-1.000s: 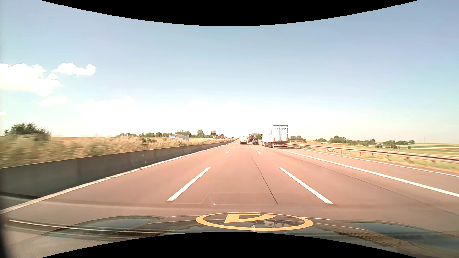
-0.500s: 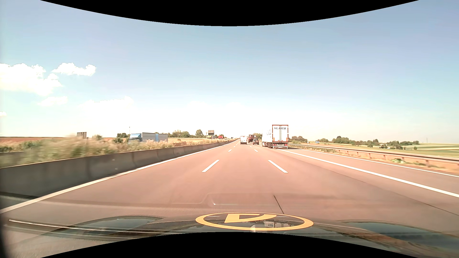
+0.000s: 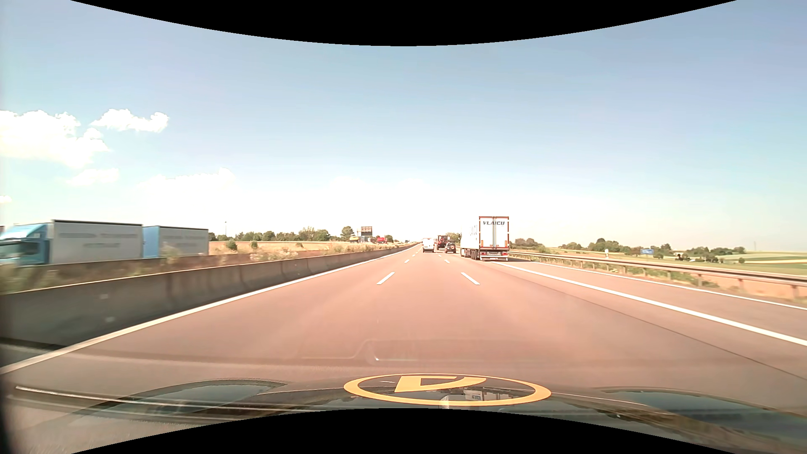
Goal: Follow the waypoints while adhering to traffic rules and regulations
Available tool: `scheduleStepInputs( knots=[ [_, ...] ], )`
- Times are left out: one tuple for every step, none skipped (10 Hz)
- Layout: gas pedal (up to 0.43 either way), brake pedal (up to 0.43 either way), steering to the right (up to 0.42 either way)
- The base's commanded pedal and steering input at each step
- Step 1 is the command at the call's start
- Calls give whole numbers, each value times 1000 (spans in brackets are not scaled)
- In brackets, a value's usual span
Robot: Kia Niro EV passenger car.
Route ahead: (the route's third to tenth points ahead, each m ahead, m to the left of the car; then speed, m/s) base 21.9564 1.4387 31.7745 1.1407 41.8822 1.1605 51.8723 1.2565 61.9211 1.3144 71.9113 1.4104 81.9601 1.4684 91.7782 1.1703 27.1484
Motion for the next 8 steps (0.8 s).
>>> scheduleStepInputs(
  knots=[
    [299, 0, -2],
    [299, 0, -2],
    [299, 0, -2],
    [299, 0, -2],
    [299, 0, -2],
    [299, 0, -2],
    [299, 0, -2],
    [299, 0, -2]
  ],
)
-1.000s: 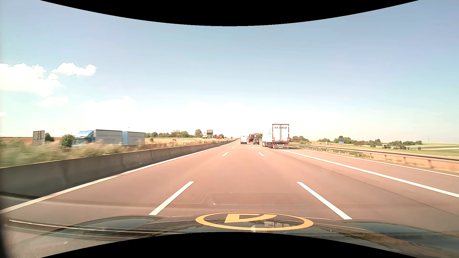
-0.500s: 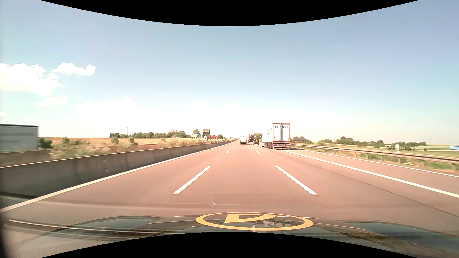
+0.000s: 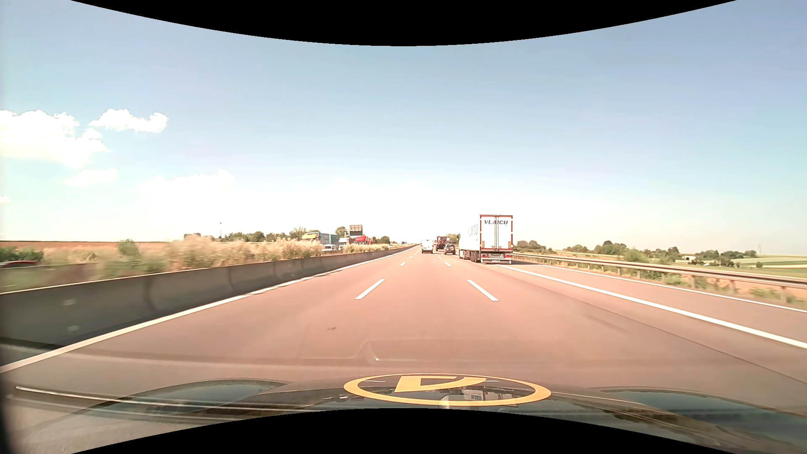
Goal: Follow the waypoints while adhering to traffic rules and regulations
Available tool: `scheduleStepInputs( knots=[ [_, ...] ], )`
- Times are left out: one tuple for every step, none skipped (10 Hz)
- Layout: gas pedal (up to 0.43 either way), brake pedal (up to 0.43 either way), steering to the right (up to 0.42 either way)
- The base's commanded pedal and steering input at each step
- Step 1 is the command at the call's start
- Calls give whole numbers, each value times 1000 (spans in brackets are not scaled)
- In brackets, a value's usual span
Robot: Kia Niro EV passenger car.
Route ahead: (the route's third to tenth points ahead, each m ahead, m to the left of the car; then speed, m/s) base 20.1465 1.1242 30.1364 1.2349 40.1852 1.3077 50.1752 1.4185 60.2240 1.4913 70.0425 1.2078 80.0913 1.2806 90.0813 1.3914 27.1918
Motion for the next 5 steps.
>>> scheduleStepInputs(
  knots=[
    [299, 0, -2],
    [299, 0, -2],
    [299, 0, -2],
    [299, 0, -2],
    [299, 0, -2]
  ],
)
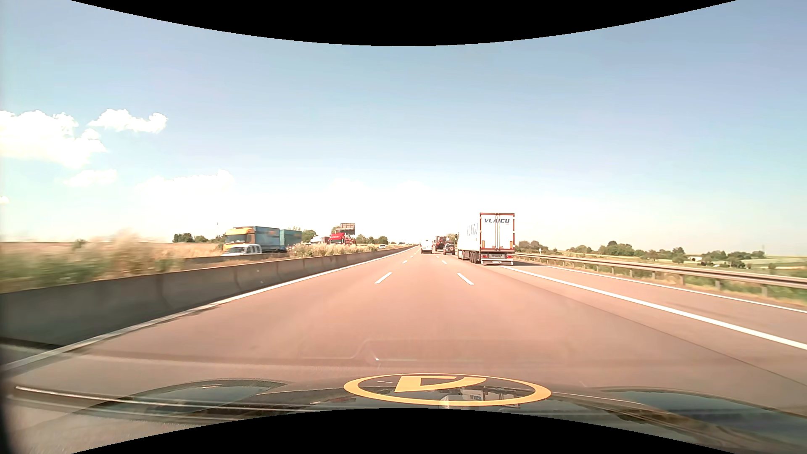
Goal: Follow the waypoints while adhering to traffic rules and regulations
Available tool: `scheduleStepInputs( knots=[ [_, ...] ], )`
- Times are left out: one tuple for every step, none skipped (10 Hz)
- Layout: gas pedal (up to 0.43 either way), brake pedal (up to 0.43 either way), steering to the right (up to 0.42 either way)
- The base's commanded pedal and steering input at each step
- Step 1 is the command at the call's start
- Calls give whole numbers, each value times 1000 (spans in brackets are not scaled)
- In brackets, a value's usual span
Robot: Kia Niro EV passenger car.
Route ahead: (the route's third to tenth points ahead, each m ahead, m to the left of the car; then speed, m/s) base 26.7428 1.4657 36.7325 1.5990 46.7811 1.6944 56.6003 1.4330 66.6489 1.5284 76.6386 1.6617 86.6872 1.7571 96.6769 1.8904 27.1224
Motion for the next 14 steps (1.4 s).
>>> scheduleStepInputs(
  knots=[
    [299, 0, -2],
    [299, 0, -2],
    [299, 0, -2],
    [299, 0, -2],
    [299, 0, -3],
    [299, 0, -2],
    [299, 0, -2],
    [299, 0, -2],
    [311, 0, -3],
    [311, 0, -2],
    [311, 0, -3],
    [319, 0, -3],
    [319, 0, -3],
    [339, 0, -2]
  ],
)
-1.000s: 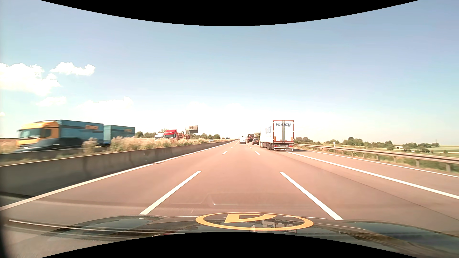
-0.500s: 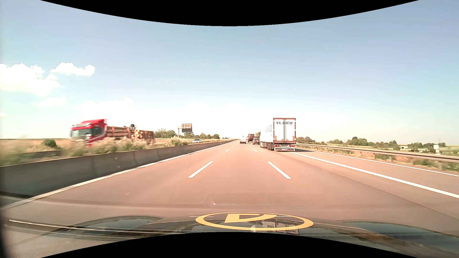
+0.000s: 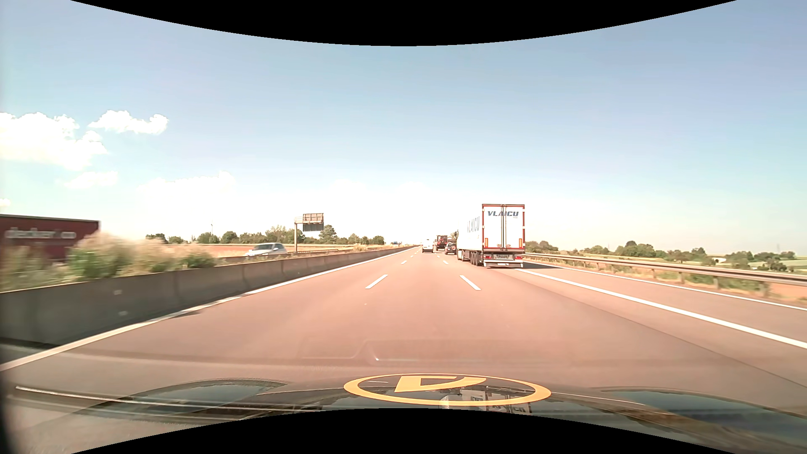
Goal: Follow the waypoints while adhering to traffic rules and regulations
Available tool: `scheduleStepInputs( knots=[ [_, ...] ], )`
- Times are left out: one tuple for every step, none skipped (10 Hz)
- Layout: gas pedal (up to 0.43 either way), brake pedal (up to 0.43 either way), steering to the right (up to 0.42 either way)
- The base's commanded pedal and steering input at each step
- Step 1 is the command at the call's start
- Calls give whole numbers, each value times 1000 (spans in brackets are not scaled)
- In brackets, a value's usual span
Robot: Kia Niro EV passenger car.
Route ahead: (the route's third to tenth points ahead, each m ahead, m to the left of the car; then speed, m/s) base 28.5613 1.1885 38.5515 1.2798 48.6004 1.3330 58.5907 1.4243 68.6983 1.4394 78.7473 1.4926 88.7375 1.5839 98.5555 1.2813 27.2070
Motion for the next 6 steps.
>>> scheduleStepInputs(
  knots=[
    [339, 0, -3],
    [350, 0, -2],
    [350, 0, -2],
    [350, 0, -3],
    [350, 0, -3],
    [350, 0, -3]
  ],
)
